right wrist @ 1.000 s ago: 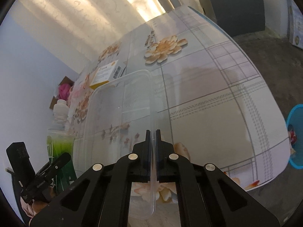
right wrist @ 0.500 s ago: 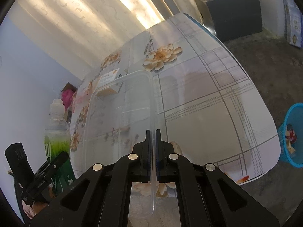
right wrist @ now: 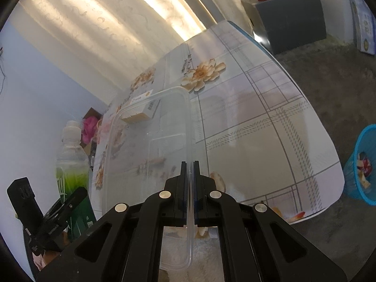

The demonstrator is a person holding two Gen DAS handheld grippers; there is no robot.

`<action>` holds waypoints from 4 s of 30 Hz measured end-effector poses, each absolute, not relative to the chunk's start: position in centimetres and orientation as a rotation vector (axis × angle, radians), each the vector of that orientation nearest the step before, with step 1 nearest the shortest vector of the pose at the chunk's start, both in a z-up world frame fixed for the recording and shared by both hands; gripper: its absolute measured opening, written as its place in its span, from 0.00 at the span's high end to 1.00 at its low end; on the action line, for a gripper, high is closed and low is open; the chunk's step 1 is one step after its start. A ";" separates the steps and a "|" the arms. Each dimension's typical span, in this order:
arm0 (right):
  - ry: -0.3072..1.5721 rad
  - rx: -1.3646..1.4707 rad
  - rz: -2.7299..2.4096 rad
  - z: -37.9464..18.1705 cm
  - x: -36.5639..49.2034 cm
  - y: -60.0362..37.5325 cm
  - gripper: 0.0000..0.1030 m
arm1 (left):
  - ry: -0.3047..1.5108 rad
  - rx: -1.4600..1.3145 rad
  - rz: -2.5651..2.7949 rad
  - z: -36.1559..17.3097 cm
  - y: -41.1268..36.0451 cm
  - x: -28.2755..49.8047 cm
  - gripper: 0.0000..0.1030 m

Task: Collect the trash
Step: 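Carry the bottle and container with both grippers over the blue wastebasket, then open the left gripper to drop the bottle while the right drops the container, then turn both grippers back toward the table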

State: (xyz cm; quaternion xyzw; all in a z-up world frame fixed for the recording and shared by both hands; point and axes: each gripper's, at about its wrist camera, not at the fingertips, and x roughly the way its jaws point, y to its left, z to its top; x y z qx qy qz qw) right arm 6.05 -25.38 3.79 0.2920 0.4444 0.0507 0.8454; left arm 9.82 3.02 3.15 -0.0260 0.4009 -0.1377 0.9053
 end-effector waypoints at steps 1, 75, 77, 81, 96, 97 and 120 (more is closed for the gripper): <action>0.935 0.620 0.107 3.7 6.0 -25.4 0.98 | 0.825 -0.049 -0.284 3.3 2.8 9.7 0.39; 0.846 1.066 -0.765 -14.4 -18.9 -57.0 0.98 | 1.369 0.363 -1.027 -12.8 -52.1 10.4 0.39; 0.878 1.051 -0.781 -15.1 -18.3 -57.5 0.98 | 1.400 0.368 -1.017 -14.3 -53.3 10.8 0.39; 0.910 1.013 -0.815 -15.4 -17.1 -58.5 0.98 | 1.422 0.375 -0.996 -16.8 -56.0 12.3 0.39; 1.085 0.719 -0.905 -18.9 -11.1 -61.0 0.83 | 1.344 0.222 -0.946 -16.2 -54.7 15.8 0.30; 1.081 0.717 -0.910 -18.8 -11.2 -60.9 0.72 | 1.335 0.215 -0.954 -15.8 -54.4 15.7 0.30; 0.800 0.873 -0.850 -7.9 -19.1 -51.7 0.46 | 0.946 0.074 -1.036 -0.1 -36.0 10.7 0.24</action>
